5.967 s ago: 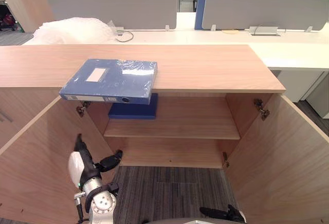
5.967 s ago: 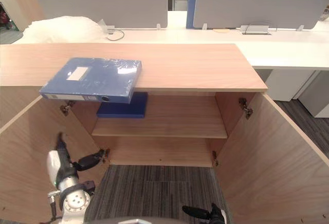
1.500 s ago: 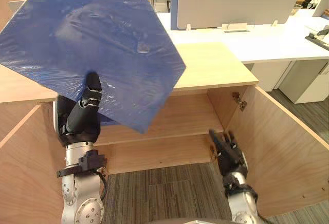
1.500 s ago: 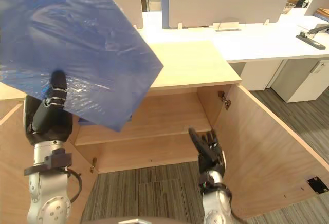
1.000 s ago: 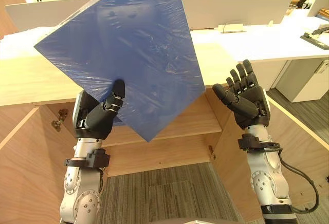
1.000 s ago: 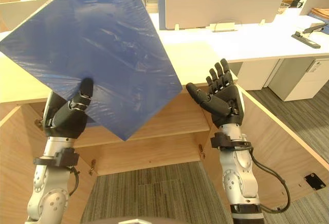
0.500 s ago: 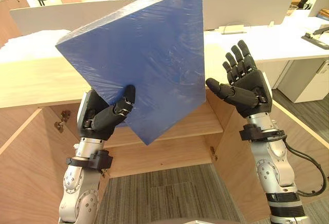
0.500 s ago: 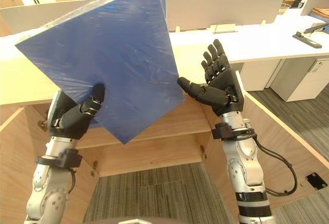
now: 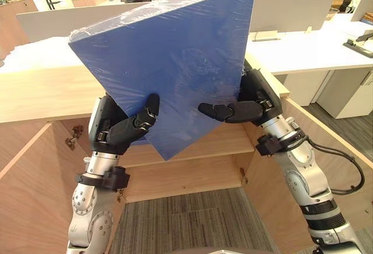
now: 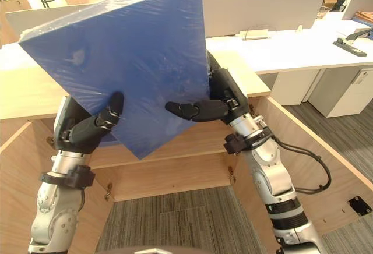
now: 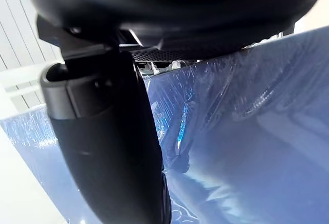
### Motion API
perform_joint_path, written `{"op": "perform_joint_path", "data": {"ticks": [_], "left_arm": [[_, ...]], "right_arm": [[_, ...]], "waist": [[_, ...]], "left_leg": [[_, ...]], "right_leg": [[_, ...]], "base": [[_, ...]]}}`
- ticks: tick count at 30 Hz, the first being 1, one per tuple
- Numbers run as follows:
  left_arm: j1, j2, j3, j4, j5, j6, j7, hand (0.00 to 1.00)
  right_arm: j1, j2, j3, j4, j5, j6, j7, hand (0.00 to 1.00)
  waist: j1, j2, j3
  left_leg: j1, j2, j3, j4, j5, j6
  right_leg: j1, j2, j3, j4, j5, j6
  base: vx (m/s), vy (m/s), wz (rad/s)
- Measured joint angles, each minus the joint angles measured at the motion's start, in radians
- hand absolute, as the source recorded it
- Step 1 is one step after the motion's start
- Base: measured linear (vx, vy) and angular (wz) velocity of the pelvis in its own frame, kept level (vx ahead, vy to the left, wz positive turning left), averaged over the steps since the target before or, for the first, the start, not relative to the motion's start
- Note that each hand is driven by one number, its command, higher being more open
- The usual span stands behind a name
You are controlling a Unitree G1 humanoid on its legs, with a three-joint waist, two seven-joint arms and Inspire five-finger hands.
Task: Walk over to the cabinet, pick up the folder, carry it to the office cabinet, place the folder inside the office cabinet, then close the office cabinet door
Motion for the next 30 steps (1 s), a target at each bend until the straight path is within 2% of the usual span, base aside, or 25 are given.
{"op": "perform_joint_path", "data": {"ticks": [4,5,8,11,12,13,14,16,18,19,24,27,30], "left_arm": [[0.000,0.003,0.001,0.000,0.000,-0.010,0.004,0.00],[0.000,0.003,0.001,-0.001,0.000,-0.013,0.004,1.00],[0.000,0.004,0.013,-0.001,-0.008,-0.016,0.006,1.00],[0.000,0.042,0.037,0.005,-0.054,-0.020,0.006,1.00],[-0.001,0.071,0.031,0.010,-0.063,-0.019,-0.005,1.00],[-0.007,0.145,0.016,0.046,-0.078,-0.010,-0.043,1.00],[-0.009,0.180,0.012,0.069,-0.095,0.001,-0.073,1.00],[-0.013,0.260,-0.004,0.145,-0.150,0.047,-0.173,1.00],[-0.012,0.266,-0.011,0.195,-0.159,0.068,-0.226,1.00],[-0.011,0.266,-0.042,0.279,-0.157,0.077,-0.267,1.00],[0.013,0.247,-0.112,0.505,-0.049,0.108,-0.319,1.00],[0.018,0.233,-0.120,0.695,0.041,0.124,-0.317,1.00],[0.031,0.233,-0.138,0.859,0.156,0.134,-0.308,1.00]], "right_arm": [[-0.040,-0.036,0.031,0.020,0.001,0.000,0.001,0.00],[-0.043,-0.037,0.032,0.020,0.001,0.000,0.001,0.00],[-0.047,-0.058,0.042,0.020,0.027,0.000,0.022,0.00],[-0.047,-0.074,0.062,0.020,0.047,-0.002,0.043,0.00],[-0.048,-0.078,0.070,0.019,0.044,-0.003,0.061,0.00],[-0.047,-0.091,0.105,0.013,0.038,-0.016,0.084,0.00],[-0.047,-0.093,0.105,0.016,0.036,-0.014,0.085,0.00],[-0.038,-0.126,0.104,0.039,0.034,-0.004,0.097,0.00],[-0.009,-0.133,0.102,0.039,0.023,0.003,0.105,0.00],[0.037,-0.125,0.099,0.041,-0.018,0.010,0.111,0.00],[0.112,-0.077,0.104,0.062,-0.166,0.028,0.143,0.00],[0.128,-0.054,0.104,0.065,-0.256,0.027,0.143,0.00],[0.141,-0.046,0.103,0.066,-0.446,0.011,0.121,0.00]], "waist": [[0.004,0.000,-0.014],[0.005,0.000,-0.015],[0.008,0.000,-0.020],[0.008,-0.002,-0.027],[0.008,-0.002,-0.028],[0.008,-0.001,-0.030],[0.008,-0.001,-0.030],[0.013,-0.001,-0.029],[0.016,-0.002,-0.030],[0.019,-0.003,-0.030],[0.015,-0.006,-0.028],[0.014,-0.011,-0.026],[0.014,-0.023,-0.022]], "left_leg": [[0.000,0.000,0.000,-0.002,0.000,0.000],[0.000,0.000,0.000,-0.002,0.000,0.000],[0.000,0.000,0.000,-0.006,0.003,0.001],[0.000,0.000,-0.001,-0.008,0.005,0.001],[0.000,0.000,-0.002,-0.008,0.005,0.001],[0.001,0.000,-0.004,-0.009,0.007,0.002],[0.001,0.000,-0.004,-0.009,0.008,0.002],[0.004,-0.002,-0.006,-0.020,0.016,0.004],[0.005,-0.003,-0.007,-0.027,0.021,0.005],[0.004,-0.003,-0.008,-0.034,0.027,0.005],[-0.003,-0.003,-0.007,-0.035,0.030,0.005],[-0.015,0.002,-0.005,-0.035,0.032,0.002],[-0.019,0.005,-0.006,-0.034,0.033,0.003]], "right_leg": [[0.000,0.000,0.000,0.000,0.000,0.000],[0.000,0.000,-0.001,0.000,0.000,0.000],[-0.003,0.000,-0.001,0.001,0.000,0.000],[-0.003,0.001,-0.002,0.001,0.000,0.000],[-0.003,0.001,-0.003,0.002,0.000,0.000],[-0.002,0.001,-0.003,0.004,0.000,0.000],[-0.002,0.001,-0.004,0.005,0.000,0.000],[-0.004,0.000,-0.005,0.007,0.001,0.000],[-0.006,-0.001,-0.006,0.008,0.001,0.001],[-0.011,0.000,-0.006,0.010,0.001,0.001],[-0.021,0.000,-0.003,0.009,0.000,0.001],[-0.035,0.004,0.000,0.009,0.000,0.000],[-0.037,0.008,0.001,0.008,0.000,-0.001]], "base": [[0.00,0.000,0.00],[0.00,0.000,0.00],[0.00,0.000,0.00],[0.00,0.000,0.00],[0.00,0.000,0.00],[0.00,0.000,0.00],[0.00,0.000,0.03],[-0.01,0.003,0.03],[-0.04,0.012,0.02],[-0.05,0.010,0.01],[-0.02,0.004,-0.01],[-0.01,-0.001,-0.01],[0.00,0.000,0.00]]}}
